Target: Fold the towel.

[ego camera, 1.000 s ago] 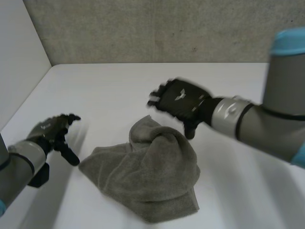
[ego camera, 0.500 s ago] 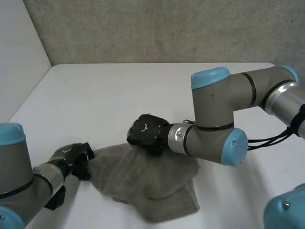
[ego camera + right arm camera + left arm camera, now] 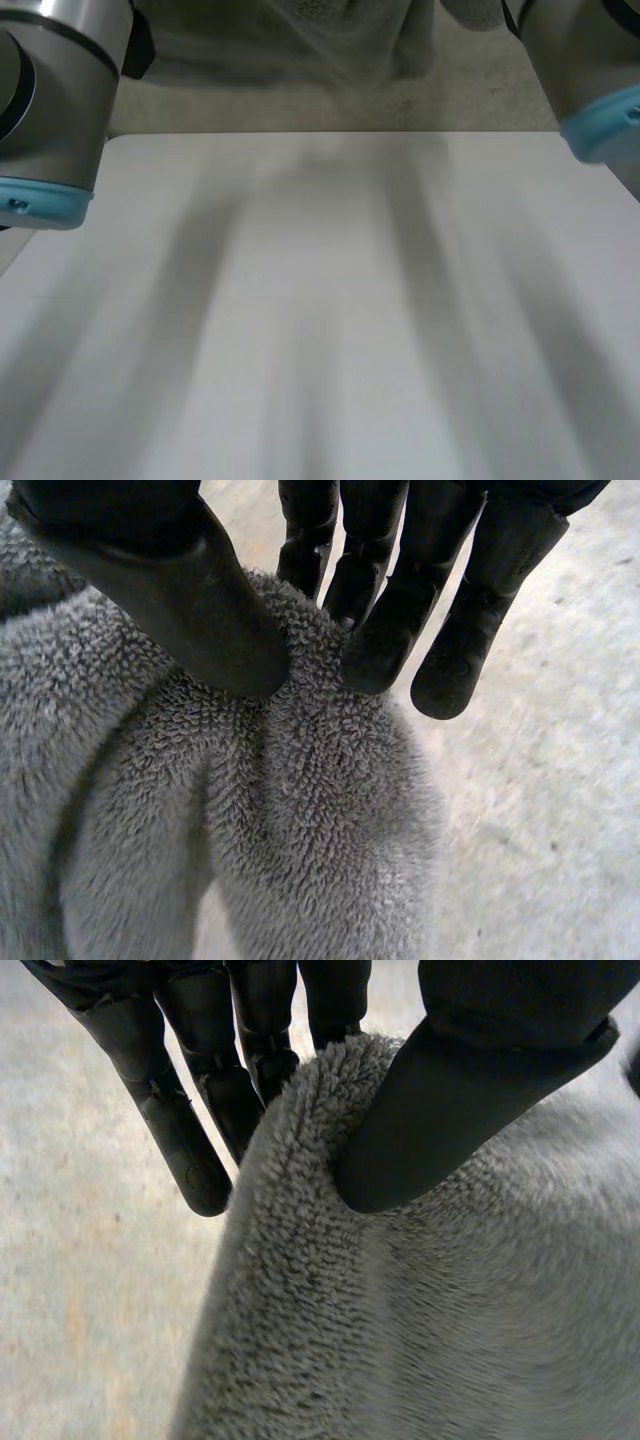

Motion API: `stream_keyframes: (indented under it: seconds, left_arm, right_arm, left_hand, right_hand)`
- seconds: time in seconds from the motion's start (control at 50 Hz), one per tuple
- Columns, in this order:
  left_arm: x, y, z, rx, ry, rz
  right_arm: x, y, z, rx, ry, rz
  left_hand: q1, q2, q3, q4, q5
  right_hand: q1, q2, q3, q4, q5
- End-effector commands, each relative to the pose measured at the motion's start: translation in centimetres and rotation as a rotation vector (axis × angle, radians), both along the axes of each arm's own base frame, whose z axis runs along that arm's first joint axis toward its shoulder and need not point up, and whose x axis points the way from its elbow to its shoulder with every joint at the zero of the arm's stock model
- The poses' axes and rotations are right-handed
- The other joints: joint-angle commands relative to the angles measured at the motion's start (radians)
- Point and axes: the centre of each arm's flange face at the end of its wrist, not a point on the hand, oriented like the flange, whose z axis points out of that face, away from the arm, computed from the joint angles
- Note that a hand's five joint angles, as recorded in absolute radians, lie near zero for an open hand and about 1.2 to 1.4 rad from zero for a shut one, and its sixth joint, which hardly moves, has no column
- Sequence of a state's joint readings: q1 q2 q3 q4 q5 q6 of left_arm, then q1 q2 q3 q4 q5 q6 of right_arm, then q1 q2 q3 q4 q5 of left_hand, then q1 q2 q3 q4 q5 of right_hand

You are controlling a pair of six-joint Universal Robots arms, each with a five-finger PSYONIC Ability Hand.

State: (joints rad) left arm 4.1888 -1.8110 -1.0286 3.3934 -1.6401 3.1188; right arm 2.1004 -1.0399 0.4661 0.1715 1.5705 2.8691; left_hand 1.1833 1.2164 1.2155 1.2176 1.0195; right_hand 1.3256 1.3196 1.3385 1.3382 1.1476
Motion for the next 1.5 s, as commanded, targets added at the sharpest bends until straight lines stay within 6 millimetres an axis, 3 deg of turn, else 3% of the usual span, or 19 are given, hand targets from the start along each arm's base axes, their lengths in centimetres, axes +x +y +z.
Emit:
stream_keyframes:
  seconds: [0.02,0.14,0.18,0.24,0.34,0.42,0.46,0.64,0.82,1.0,1.18,1.24,1.3,1.36,1.38,1.42,1.44,1.48,1.5]
  left_arm:
    - [-1.6,0.9,-4.2,0.095,-0.056,-0.041]
    - [-2.3,1.7,-11.7,0.272,-0.185,-0.086]
    - [-2.2,2.9,-16.8,0.397,-0.276,-0.120]
    - [-1.7,4.0,-21.0,0.503,-0.355,-0.141]
    - [-0.8,5.2,-24.4,0.583,-0.444,-0.142]
    - [0.0,5.4,-24.9,0.594,-0.476,-0.123]
    - [1.0,5.2,-24.4,0.587,-0.481,-0.092]
    - [3.0,6.6,-23.0,0.570,-0.467,-0.071]
    - [4.4,9.9,-20.4,0.486,-0.445,-0.104]
    - [5.5,12.6,-19.0,0.370,-0.510,-0.099]
    - [5.8,13.0,-19.4,0.351,-0.562,-0.081]
    - [5.8,12.8,-19.4,0.350,-0.562,-0.076]
    - [5.8,12.1,-19.0,0.337,-0.552,-0.061]
    - [5.8,10.1,-17.2,0.273,-0.508,-0.011]
    - [5.8,10.1,-17.2,0.272,-0.507,-0.011]
    - [5.6,7.7,-15.4,0.206,-0.466,0.036]
    - [5.6,7.6,-15.4,0.206,-0.465,0.036]
    - [4.5,5.3,-13.1,0.132,-0.423,0.055]
    - [4.5,5.3,-13.1,0.131,-0.423,0.055]
  right_arm:
    - [-0.1,1.7,-8.9,0.176,0.356,0.052]
    - [-1.2,4.0,-15.7,0.291,0.598,0.080]
    - [-2.4,6.0,-20.3,0.383,0.760,0.114]
    - [-4.0,8.5,-24.3,0.479,0.943,0.165]
    - [-6.2,10.3,-26.0,0.578,1.113,0.216]
    - [-6.0,9.5,-23.9,0.555,1.015,0.179]
    - [-5.8,7.6,-20.2,0.519,0.811,0.111]
    - [-6.5,2.5,-14.6,0.545,0.397,0.114]
    - [-3.0,-1.0,-16.8,0.650,0.397,0.259]
    - [1.9,-1.1,-21.3,0.765,0.459,0.505]
    - [4.9,2.7,-27.7,0.897,0.580,0.804]
    - [5.2,3.2,-28.6,0.849,0.670,0.796]
    - [5.2,1.5,-27.3,0.704,0.732,0.655]
    - [5.9,-2.2,-21.6,0.409,0.627,0.402]
    - [5.9,-2.3,-21.6,0.407,0.627,0.401]
    - [5.3,-4.7,-14.0,0.212,0.347,0.204]
    - [5.3,-4.7,-14.0,0.211,0.345,0.204]
    - [3.7,-5.1,-7.5,0.098,0.096,0.134]
    - [3.7,-5.1,-7.4,0.098,0.095,0.133]
  left_hand:
    - [0.213,0.180,0.181,0.179,0.202]
    - [0.213,0.180,0.181,0.179,0.202]
    - [0.213,0.180,0.181,0.179,0.202]
    - [0.213,0.180,0.181,0.179,0.202]
    - [0.213,0.180,0.181,0.179,0.202]
    - [0.213,0.180,0.181,0.179,0.202]
    - [0.213,0.180,0.181,0.179,0.202]
    - [0.213,0.180,0.181,0.179,0.202]
    - [0.213,0.180,0.181,0.179,0.202]
    - [0.213,0.180,0.181,0.179,0.202]
    - [0.213,0.180,0.181,0.179,0.202]
    - [0.213,0.180,0.181,0.179,0.202]
    - [0.213,0.180,0.181,0.179,0.202]
    - [0.213,0.180,0.181,0.179,0.202]
    - [0.213,0.180,0.181,0.179,0.202]
    - [0.213,0.180,0.181,0.179,0.202]
    - [0.213,0.180,0.181,0.179,0.202]
    - [0.213,0.180,0.181,0.179,0.202]
    - [0.213,0.180,0.181,0.179,0.202]
  right_hand:
    - [0.071,0.077,0.058,0.058,0.074]
    - [0.051,0.057,0.038,0.039,0.055]
    - [-0.238,-0.232,-0.251,-0.251,-0.235]
    - [-0.499,-0.493,-0.512,-0.512,-0.496]
    - [-0.776,-0.770,-0.789,-0.789,-0.773]
    - [-1.029,-1.023,-1.042,-1.042,-1.026]
    - [-1.151,-1.145,-1.164,-1.164,-1.148]
    - [-1.151,-1.145,-1.164,-1.164,-1.148]
    - [-1.106,-1.100,-1.119,-1.118,-1.102]
    - [-1.091,-1.085,-1.104,-1.103,-1.087]
    - [-0.968,-0.962,-0.981,-0.980,-0.964]
    - [-0.536,-0.530,-0.549,-0.548,-0.532]
    - [0.063,0.069,0.050,0.050,0.066]
    - [0.071,0.077,0.058,0.058,0.074]
    - [0.071,0.077,0.058,0.058,0.074]
    - [0.071,0.077,0.058,0.058,0.074]
    - [0.071,0.077,0.058,0.058,0.074]
    - [0.071,0.077,0.058,0.058,0.074]
    - [0.071,0.077,0.058,0.058,0.074]
